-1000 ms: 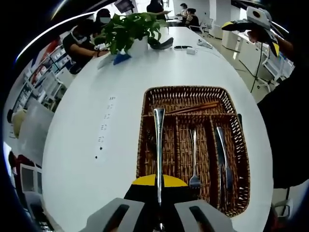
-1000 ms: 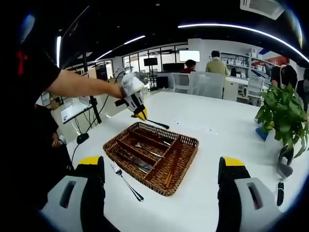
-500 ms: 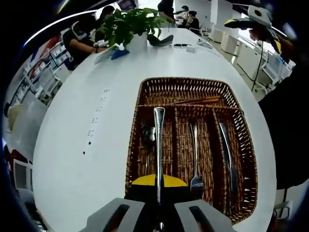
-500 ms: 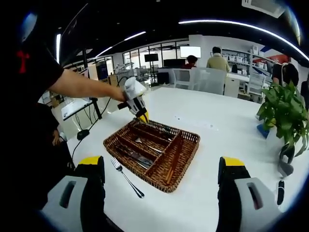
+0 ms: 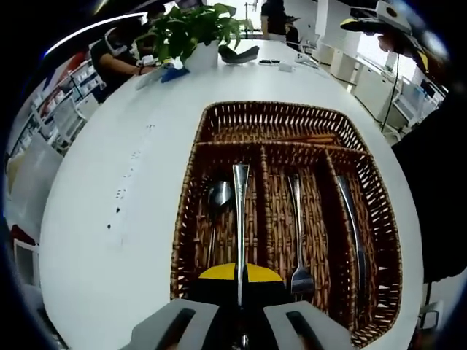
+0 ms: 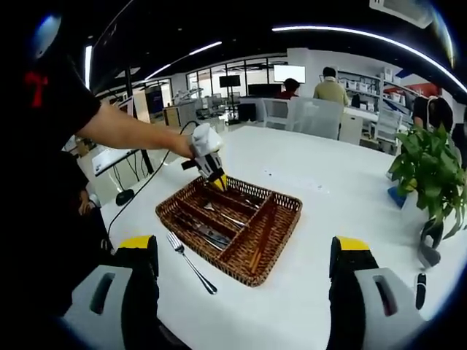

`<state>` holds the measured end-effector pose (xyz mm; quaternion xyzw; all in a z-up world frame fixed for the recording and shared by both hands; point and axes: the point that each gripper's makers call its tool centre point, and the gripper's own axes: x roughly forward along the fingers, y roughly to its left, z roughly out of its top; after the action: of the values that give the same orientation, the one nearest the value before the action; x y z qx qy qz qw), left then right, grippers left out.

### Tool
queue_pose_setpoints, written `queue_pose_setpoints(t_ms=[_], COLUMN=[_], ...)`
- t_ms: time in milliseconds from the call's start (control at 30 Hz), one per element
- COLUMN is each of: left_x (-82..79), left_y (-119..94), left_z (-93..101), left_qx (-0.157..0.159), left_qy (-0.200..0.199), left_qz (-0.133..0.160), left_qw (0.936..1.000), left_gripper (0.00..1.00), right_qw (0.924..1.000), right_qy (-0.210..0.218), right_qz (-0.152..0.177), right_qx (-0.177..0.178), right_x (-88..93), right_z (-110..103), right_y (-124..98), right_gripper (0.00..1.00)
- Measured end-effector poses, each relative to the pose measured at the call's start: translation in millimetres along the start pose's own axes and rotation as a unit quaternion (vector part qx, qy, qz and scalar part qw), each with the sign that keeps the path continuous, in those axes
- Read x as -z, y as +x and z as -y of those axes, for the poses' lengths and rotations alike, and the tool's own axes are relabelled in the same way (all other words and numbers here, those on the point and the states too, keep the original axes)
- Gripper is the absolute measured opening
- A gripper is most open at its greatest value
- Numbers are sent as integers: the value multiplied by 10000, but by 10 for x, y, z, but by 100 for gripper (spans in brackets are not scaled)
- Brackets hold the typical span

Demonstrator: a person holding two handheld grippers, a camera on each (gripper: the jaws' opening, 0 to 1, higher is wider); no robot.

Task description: Arrange the knives, forks, and spoons in their matching storage slots by inserting each utensil handle-first until every utensil is classified and aligned in the correct compartment

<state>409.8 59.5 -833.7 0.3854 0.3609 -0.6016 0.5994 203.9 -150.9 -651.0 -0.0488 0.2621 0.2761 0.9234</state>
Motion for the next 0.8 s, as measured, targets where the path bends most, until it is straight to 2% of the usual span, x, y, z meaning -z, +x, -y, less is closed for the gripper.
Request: queue_pose_setpoints(t_ms=[200,300,500,533,567,600,633,700,733,767,800], left_x=[37,84,56,69,131,82,89,93,88,82,97], left_y=[89,162,248,266,290,284,279,285,293,300,299], left_z=[-55,-49,-83,-87,-102,-105,-97,-87,-86,-97,-92], left_qx=[30,142,95,83,22,60,55,-19,14,47,150], left_qy=[-69,-30,-94,-64,-66,-95,-105,259,290,184,-113], left_qz=[-52,-188,-228,-270,-458,-366,-419,-584,-613,-636,-722], left_qw=[10000,9997,9997,9996,9989,9993,9991,9980,9977,9978,9972], left_gripper=[0,0,0,0,0,0,0,0,0,0,0], right_qw=[10000,10000,9999,9999,9999,9998,9998,9999,9999,9999,9999], right_qy=[15,18,-11,-9,-10,-7,0,10,16,21,24], right_qz=[-63,-69,-120,-129,-137,-142,-142,-113,-105,-102,-104], right_qx=[44,59,84,92,99,109,115,131,131,133,128], right_x=[47,51,81,89,94,97,97,95,99,103,106], right_z=[-7,-1,-8,-7,-3,4,9,8,3,2,-1], right_y=[-3,2,-3,-12,-15,-20,-24,-36,-38,-36,-27], right_gripper=[99,99,99,99,99,99,99,99,99,99,99])
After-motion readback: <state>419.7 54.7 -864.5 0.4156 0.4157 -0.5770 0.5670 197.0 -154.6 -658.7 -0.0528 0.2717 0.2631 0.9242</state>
